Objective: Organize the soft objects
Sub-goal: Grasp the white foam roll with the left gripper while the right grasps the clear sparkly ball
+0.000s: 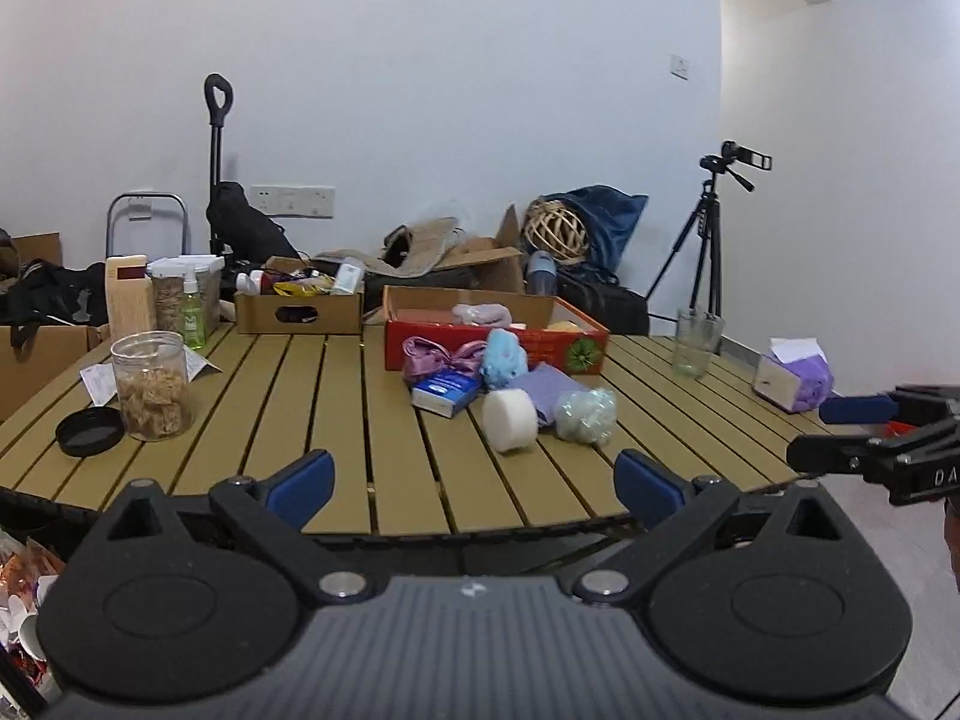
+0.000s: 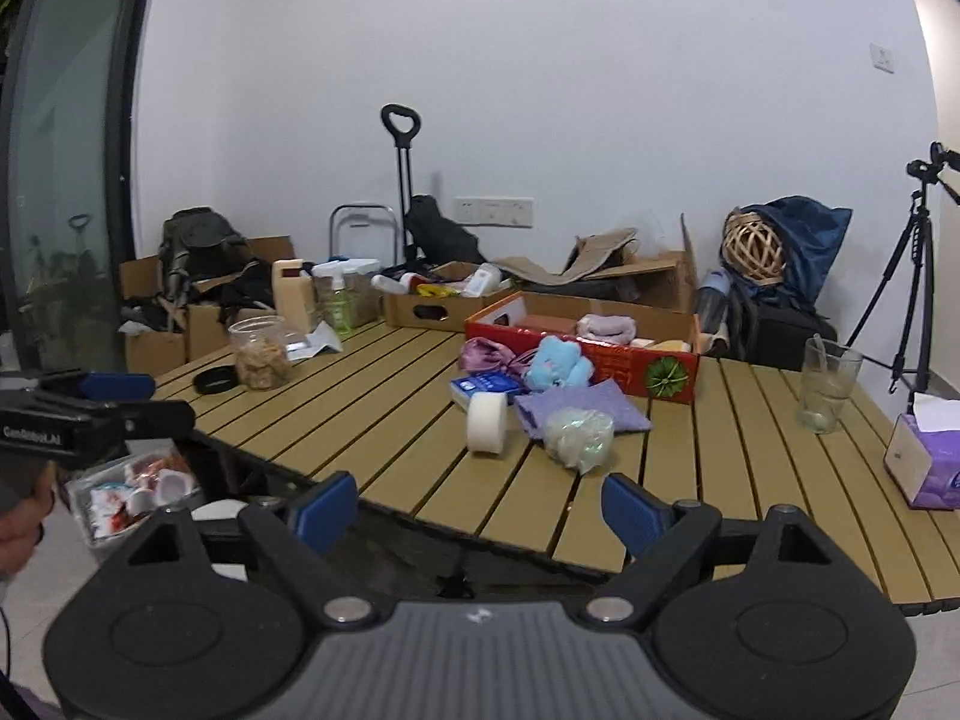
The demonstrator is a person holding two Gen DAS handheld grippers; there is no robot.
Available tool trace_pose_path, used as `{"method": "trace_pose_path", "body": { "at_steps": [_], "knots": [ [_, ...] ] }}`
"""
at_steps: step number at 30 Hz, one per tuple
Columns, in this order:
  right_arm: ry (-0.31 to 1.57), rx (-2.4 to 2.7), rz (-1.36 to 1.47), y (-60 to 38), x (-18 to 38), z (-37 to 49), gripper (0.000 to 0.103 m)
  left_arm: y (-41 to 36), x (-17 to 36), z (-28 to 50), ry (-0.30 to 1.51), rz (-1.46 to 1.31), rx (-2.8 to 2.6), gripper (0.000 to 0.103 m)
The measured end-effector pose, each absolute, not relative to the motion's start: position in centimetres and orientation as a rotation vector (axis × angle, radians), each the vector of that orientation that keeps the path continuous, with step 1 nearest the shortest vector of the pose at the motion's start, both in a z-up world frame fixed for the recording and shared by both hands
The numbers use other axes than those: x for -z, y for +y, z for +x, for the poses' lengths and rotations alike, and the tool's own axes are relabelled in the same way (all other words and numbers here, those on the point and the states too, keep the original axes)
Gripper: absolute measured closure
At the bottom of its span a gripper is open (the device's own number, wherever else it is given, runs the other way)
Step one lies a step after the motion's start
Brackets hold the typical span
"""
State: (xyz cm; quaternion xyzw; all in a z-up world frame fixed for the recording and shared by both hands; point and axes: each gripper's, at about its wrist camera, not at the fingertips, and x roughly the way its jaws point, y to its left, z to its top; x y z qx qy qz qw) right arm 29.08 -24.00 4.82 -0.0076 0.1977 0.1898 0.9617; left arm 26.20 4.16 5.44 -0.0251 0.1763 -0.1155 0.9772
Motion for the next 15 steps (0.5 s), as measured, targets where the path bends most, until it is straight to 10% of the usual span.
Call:
{"method": "trace_pose_path", "body": {
  "at_steps": [10,15],
  "knots": [
    [0.387,-0.292,0.128,-24.6,-2.0,34.8,0.035,-0.1,-2.9,35.8,0.436,-0.117,0.293,0.003],
    [0.428,-0.249,0.158,-25.5,-0.4,39.7,0.040,-3.1,-0.6,43.5,0.470,-0.044,0.260,0.022]
  ]
}}
